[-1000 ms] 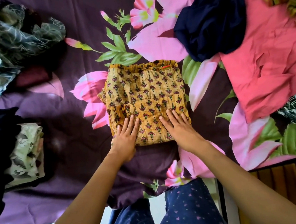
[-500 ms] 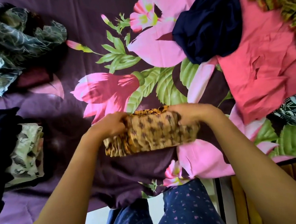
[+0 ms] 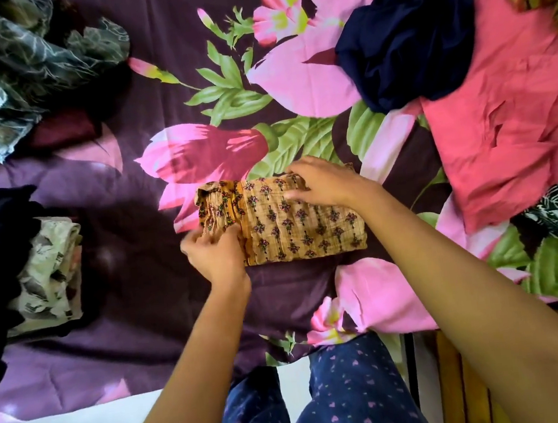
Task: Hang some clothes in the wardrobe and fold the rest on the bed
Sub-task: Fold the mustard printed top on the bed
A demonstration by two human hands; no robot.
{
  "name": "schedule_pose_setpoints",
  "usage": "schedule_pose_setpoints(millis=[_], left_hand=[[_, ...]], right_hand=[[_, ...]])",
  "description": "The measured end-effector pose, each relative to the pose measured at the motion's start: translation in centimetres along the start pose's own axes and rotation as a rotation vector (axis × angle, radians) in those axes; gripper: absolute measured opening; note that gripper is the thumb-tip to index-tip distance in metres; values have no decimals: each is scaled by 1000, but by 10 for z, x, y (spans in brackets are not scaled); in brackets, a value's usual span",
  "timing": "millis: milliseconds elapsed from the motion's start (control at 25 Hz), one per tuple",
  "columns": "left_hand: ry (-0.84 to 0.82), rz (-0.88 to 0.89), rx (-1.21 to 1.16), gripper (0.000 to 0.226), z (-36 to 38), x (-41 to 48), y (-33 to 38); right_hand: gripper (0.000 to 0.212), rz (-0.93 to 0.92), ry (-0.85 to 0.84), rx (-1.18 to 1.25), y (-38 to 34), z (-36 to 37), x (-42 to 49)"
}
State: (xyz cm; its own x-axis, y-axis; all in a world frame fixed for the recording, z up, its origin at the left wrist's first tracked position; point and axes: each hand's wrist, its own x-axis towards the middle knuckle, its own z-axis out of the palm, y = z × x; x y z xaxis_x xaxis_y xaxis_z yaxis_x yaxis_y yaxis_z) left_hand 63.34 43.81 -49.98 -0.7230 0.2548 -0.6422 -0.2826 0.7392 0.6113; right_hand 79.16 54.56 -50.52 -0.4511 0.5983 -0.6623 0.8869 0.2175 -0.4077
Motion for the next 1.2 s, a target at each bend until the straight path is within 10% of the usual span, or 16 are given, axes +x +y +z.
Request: schedule_pose_setpoints(millis=[200,400,640,760,1200], left_hand=[[-281,-754,-299,64,9,-5,-30],[-318,-628,-405,41,10,-1,-36],[-569,-67,-326,53,-8,13,-43],[-649,-68,-228,79,-14,22,-43],[-758,-108,-441,77,-75,39,46]], right_hand=[[92,-48,-104,-118,-2,13,15],[78,67,-112,-31,-4,18,25],[72,331,-282,872,7,56,0],[36,340,-207,1098,-8,70,-15],[54,116,-273,1420,-85,8,-25]])
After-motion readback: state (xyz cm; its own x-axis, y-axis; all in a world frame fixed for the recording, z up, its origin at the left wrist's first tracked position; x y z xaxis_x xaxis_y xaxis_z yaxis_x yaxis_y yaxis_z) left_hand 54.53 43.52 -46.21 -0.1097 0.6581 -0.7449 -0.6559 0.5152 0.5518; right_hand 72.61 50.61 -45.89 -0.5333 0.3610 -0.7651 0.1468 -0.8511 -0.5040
